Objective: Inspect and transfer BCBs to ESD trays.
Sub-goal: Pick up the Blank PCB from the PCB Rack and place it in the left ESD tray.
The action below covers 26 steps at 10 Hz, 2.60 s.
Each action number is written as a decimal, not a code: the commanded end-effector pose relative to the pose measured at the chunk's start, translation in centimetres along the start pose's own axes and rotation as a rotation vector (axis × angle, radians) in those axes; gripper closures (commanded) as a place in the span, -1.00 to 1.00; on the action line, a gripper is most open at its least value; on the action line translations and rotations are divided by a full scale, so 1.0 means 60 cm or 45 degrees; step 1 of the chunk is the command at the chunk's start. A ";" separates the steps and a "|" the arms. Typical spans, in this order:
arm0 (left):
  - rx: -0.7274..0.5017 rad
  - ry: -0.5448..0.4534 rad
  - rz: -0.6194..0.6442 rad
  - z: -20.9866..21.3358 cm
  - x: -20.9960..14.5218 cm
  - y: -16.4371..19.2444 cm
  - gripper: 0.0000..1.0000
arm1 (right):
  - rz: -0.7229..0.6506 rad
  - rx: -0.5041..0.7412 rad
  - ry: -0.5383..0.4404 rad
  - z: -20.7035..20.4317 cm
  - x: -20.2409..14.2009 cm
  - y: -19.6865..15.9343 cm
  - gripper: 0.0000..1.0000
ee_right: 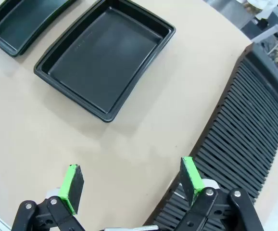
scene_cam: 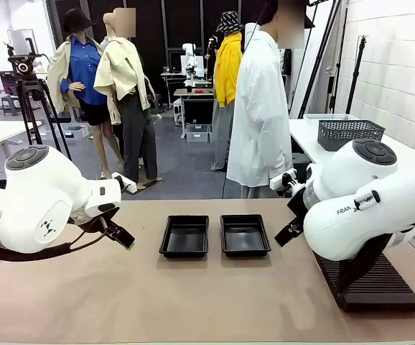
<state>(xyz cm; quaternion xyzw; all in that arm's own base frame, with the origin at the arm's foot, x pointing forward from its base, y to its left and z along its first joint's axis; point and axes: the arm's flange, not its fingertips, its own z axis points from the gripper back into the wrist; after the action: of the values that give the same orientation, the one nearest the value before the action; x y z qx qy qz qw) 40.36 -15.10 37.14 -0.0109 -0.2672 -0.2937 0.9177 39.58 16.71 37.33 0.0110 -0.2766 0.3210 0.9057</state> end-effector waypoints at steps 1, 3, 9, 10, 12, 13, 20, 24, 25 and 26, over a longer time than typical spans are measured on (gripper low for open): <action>0.000 0.000 0.000 0.000 0.000 0.000 -1.00 | 0.000 0.000 0.000 0.000 0.000 0.000 -1.00; 0.000 0.000 0.000 0.000 0.000 0.000 -1.00 | 0.000 0.000 0.000 0.000 0.000 0.000 -1.00; 0.000 0.000 0.000 0.000 0.000 0.000 -1.00 | 0.000 0.000 0.000 0.000 0.000 0.000 -1.00; 0.000 0.000 0.000 0.000 0.000 0.000 -1.00 | 0.000 0.000 0.000 0.000 0.000 0.000 -1.00; 0.000 0.000 0.000 0.000 0.000 0.000 -1.00 | 0.000 0.000 0.000 0.000 0.000 0.000 -1.00; 0.000 0.000 0.000 0.000 0.000 0.000 -1.00 | 0.000 0.000 0.000 0.000 0.000 0.000 -1.00; -0.250 0.102 0.082 0.052 0.015 0.047 -1.00 | -0.045 0.158 0.117 0.075 0.064 -0.056 -1.00; -0.516 0.126 0.153 0.122 0.015 0.161 -1.00 | -0.289 0.593 0.258 0.121 0.064 -0.147 -1.00; -0.680 0.106 0.198 0.128 0.013 0.188 -1.00 | -0.281 0.776 0.257 0.129 0.051 -0.164 -1.00; -0.772 0.101 0.275 0.127 0.008 0.215 -1.00 | -0.368 0.876 0.205 0.135 0.044 -0.182 -1.00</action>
<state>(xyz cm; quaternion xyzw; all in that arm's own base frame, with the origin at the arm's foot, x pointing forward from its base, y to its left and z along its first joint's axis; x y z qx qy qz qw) 42.30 -4.26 46.33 -0.2543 -0.1497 -0.2767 0.9145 42.67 9.23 47.58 0.2857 -0.0912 0.2844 0.9106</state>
